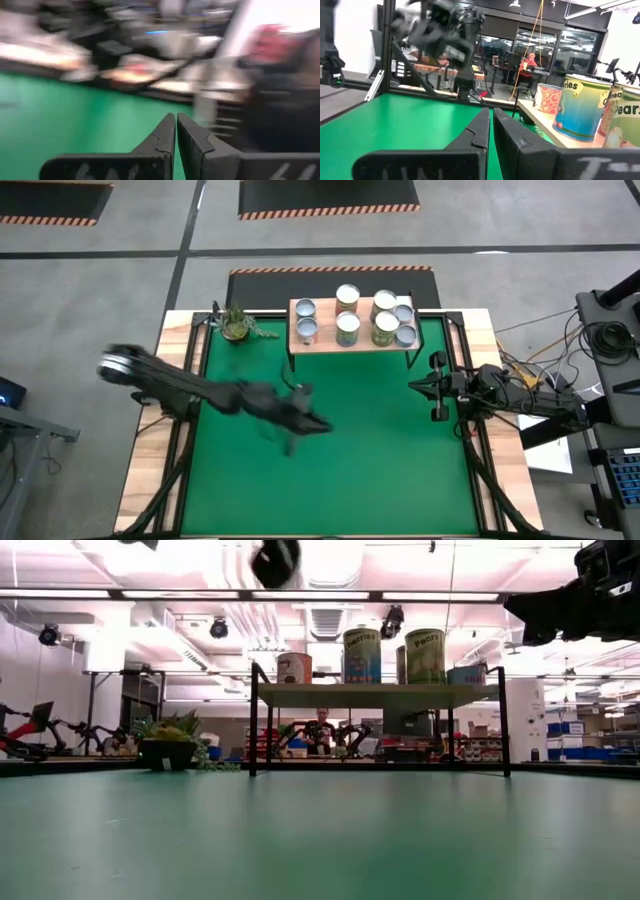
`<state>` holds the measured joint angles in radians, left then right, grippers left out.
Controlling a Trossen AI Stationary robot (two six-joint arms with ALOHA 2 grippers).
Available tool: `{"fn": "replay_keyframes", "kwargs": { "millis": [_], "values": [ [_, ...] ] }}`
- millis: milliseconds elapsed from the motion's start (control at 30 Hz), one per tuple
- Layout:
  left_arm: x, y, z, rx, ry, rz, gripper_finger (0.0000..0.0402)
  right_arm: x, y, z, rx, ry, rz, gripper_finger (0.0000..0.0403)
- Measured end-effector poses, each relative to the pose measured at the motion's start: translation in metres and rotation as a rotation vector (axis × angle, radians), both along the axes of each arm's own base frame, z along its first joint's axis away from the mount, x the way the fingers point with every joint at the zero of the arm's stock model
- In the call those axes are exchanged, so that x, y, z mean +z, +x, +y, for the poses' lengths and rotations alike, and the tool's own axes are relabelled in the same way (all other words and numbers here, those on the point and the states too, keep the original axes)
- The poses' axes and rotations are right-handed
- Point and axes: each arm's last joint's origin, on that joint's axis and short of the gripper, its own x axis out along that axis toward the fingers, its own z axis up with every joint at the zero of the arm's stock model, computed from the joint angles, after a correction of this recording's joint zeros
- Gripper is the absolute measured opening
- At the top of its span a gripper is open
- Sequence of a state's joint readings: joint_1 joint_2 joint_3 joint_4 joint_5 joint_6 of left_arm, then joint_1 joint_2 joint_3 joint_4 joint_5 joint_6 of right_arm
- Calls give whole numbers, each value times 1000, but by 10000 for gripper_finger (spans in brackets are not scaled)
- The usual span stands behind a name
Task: Pick and place cans onto a shelf
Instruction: Return to Home Position
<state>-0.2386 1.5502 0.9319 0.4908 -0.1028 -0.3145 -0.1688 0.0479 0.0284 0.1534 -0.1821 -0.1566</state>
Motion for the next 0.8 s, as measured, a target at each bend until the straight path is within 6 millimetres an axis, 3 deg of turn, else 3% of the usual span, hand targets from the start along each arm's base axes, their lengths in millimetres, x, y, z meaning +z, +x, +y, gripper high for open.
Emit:
{"fn": "replay_keyframes", "kwargs": {
  "millis": [67, 167, 300, 467, 600, 667, 800],
  "values": [
    [16, -31, 17, -231, -34, -49, 0, 0, 0, 0, 0, 0, 1, 13],
    [16, -81, 43, -414, 67, -81, 0, 0, 0, 0, 0, 0, 1, 13],
    [-5, -148, 74, -270, 119, -73, 0, 0, 0, 0, 0, 0, 1, 13],
    [-38, -215, 79, -101, 214, -205, 0, 0, 0, 0, 0, 0, 0, 13],
    [-82, -239, 80, 86, 279, -308, 0, 0, 0, 0, 0, 0, 0, 13],
    [-93, -238, 82, 166, 275, -163, 0, 0, 0, 0, -1, 0, 3, 13],
    [-102, -232, 85, 218, 391, -48, 0, -2, 0, 0, -6, 4, 23, 13]
  ]
}}
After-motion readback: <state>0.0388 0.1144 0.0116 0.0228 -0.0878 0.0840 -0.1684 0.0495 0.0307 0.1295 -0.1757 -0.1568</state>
